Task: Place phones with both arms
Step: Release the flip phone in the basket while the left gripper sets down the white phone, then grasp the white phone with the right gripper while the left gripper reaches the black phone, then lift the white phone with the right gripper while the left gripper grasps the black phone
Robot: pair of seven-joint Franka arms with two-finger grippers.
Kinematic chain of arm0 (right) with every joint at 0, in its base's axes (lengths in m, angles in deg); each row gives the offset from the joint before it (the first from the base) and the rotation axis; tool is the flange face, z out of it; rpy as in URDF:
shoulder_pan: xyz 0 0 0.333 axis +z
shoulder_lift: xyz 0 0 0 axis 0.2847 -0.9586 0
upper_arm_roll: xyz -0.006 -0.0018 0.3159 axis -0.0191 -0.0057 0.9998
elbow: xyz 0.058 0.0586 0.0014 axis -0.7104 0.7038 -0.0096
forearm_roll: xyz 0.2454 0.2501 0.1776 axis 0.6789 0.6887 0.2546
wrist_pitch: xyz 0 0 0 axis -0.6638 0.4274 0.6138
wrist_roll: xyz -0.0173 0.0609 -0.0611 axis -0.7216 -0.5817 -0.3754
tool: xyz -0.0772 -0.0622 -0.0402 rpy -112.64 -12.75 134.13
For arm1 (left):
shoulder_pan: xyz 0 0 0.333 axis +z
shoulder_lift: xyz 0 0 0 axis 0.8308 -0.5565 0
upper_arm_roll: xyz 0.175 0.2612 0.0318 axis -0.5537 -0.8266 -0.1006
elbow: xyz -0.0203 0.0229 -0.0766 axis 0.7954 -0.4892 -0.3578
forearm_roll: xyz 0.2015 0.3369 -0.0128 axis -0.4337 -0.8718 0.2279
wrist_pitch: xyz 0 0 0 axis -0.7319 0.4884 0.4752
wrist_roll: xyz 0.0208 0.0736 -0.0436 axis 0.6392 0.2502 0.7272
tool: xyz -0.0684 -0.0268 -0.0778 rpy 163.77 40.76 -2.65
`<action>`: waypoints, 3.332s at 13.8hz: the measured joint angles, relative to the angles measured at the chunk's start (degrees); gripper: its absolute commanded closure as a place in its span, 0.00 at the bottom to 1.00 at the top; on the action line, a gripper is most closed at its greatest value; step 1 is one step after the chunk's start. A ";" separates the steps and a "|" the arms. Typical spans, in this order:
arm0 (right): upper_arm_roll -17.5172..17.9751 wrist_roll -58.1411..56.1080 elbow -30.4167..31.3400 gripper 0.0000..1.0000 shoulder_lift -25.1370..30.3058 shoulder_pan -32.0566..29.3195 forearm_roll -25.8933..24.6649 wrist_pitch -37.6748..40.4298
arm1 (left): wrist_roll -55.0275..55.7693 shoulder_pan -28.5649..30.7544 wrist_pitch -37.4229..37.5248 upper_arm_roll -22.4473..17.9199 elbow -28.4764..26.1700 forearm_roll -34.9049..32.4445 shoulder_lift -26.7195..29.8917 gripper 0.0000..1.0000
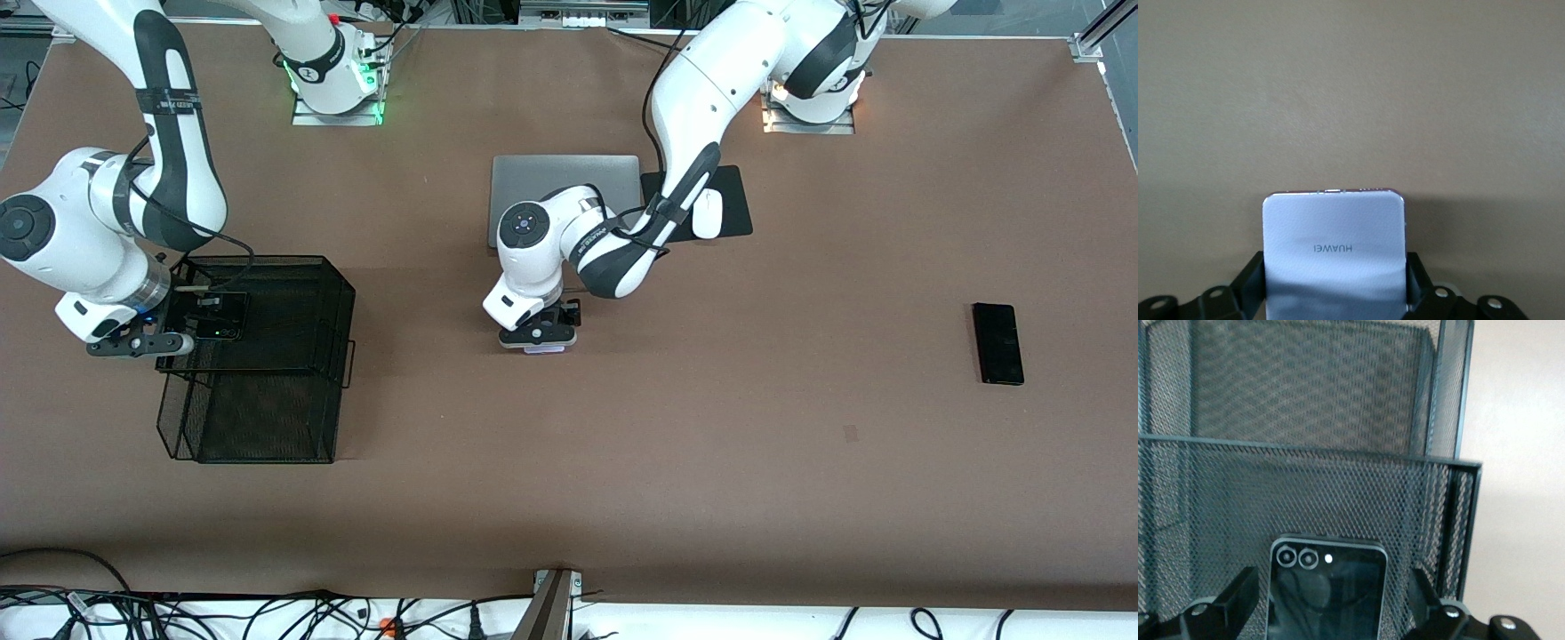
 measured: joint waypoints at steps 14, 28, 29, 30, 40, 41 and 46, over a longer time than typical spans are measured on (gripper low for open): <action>2.50 24.78 -16.38 0.01 -0.48 18.79 0.46 16.92 | -19.92 16.40 29.30 -1.07 2.19 7.98 12.51 0.00; 13.29 47.01 -30.96 0.01 -28.33 27.39 8.23 -4.55 | -64.46 47.42 15.53 -1.93 -35.35 1.71 34.49 0.00; 13.37 47.43 -30.97 0.01 -28.80 27.59 8.23 -5.55 | -66.37 49.58 13.97 -1.93 -37.30 1.69 35.77 0.00; 13.42 47.58 -31.03 0.01 -29.20 27.82 8.23 -5.86 | -68.88 52.01 12.33 -1.91 -38.98 1.68 36.77 0.00; 14.37 48.10 -31.06 0.01 -31.65 28.63 8.24 -8.88 | -74.43 70.07 -14.38 -1.71 -54.69 1.70 37.41 0.00; 14.37 48.05 -31.06 0.01 -31.73 28.63 8.24 -8.88 | -74.48 71.67 -16.37 -1.69 -55.52 1.71 36.92 0.00; 14.36 47.22 -31.06 0.01 -32.14 28.63 8.20 -8.96 | -74.72 76.06 -23.74 -1.49 -56.32 1.70 32.47 0.00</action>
